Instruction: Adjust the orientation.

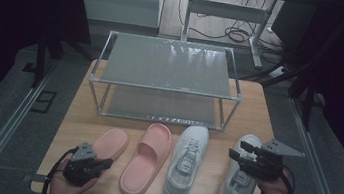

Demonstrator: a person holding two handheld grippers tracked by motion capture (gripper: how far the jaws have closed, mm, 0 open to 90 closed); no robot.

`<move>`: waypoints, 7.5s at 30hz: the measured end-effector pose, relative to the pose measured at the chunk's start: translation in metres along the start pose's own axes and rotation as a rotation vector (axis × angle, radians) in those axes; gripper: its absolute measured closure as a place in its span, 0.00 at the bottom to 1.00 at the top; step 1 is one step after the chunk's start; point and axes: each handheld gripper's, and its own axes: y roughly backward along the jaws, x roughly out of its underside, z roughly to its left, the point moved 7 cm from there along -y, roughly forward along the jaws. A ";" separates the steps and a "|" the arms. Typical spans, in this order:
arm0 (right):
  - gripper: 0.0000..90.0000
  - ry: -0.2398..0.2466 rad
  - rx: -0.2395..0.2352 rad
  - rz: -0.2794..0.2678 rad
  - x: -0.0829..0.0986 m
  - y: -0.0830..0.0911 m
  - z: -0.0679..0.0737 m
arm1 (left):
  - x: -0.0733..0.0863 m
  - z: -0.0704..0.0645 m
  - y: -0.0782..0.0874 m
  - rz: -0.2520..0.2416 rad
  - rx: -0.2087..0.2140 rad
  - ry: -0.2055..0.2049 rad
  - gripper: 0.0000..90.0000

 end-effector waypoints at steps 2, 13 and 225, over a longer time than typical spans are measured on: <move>0.47 0.007 -0.004 0.012 0.002 -0.003 0.001 | 0.004 0.002 0.002 0.001 -0.008 0.015 1.00; 0.47 -0.001 0.011 -0.002 0.000 0.003 -0.002 | 0.026 0.000 0.012 0.044 -0.025 0.025 1.00; 0.47 -0.001 0.048 0.009 0.001 0.003 -0.012 | -0.017 0.135 0.055 -0.054 -0.235 0.276 1.00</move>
